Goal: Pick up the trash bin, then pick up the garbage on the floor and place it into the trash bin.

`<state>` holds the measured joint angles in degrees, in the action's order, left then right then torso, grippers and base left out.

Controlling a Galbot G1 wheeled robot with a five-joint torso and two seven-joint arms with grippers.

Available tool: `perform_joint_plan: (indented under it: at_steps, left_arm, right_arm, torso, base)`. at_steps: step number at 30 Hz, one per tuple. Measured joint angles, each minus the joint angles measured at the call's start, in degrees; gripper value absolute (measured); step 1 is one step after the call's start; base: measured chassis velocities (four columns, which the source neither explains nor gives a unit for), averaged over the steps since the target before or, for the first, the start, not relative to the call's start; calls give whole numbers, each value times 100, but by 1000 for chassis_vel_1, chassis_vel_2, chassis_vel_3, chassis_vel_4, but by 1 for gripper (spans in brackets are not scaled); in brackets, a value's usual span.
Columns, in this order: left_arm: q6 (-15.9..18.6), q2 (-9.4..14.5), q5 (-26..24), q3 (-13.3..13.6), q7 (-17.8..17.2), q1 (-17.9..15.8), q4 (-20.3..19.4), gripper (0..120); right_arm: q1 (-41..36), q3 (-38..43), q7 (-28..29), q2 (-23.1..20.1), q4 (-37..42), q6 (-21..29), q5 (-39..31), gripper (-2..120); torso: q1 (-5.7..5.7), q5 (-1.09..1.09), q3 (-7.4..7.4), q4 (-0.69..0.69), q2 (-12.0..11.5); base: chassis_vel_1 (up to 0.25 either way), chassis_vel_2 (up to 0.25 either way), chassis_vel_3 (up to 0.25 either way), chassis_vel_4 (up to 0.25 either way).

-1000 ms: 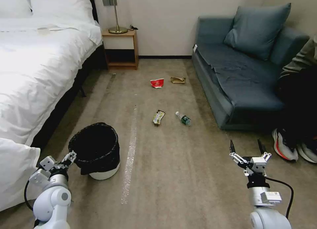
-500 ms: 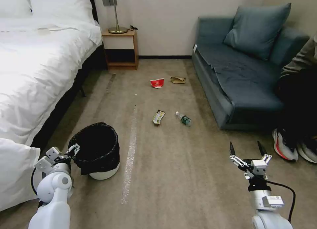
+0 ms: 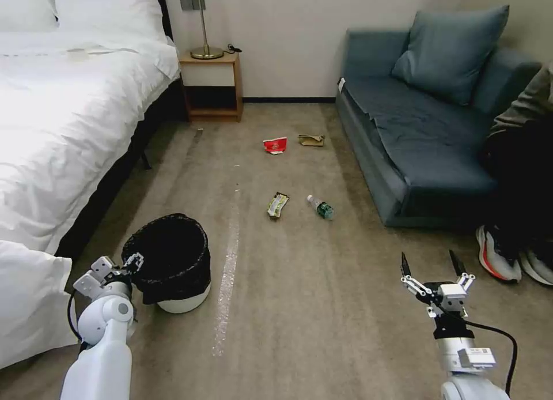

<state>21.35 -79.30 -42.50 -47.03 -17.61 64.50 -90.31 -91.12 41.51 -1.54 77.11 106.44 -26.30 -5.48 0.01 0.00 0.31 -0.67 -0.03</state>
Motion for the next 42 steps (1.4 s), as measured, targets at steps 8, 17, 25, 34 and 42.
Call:
perform_joint_plan:
  at_steps: [8,17,25,34,42]
  left_arm:
    - [-1,-19,-11,-24,36,37,-19,26]
    - [-75,-25,84,-65,168,97,20,6]
    - [-83,-18,665,-68,665,487,-485,6]
    - [-274,-214,1915,-246,731,1239,-2021,6]
    - [-390,-541,2017,-315,606,1941,-3273,6]
  right_arm:
    - [83,-55,-5,1,-15,16,-3,100]
    - [109,-114,-5,23,-39,23,2,100]
    - [143,-147,-2,49,-89,23,16,100]
    - [332,-366,314,99,-213,86,-90,100]
    - [642,-727,348,58,-514,-145,-431,100]
  torso:
    - [0,-1,0,-2,0]
    - [0,0,0,-2,0]
    - [0,-9,3,-3,-1]
    - [0,-2,1,-2,0]
    - [0,0,1,-2,-1]
  base:
    - [0,0,0,0]
    - [0,0,0,0]
    - [0,0,0,0]
    - [0,0,0,0]
    - [0,0,0,0]
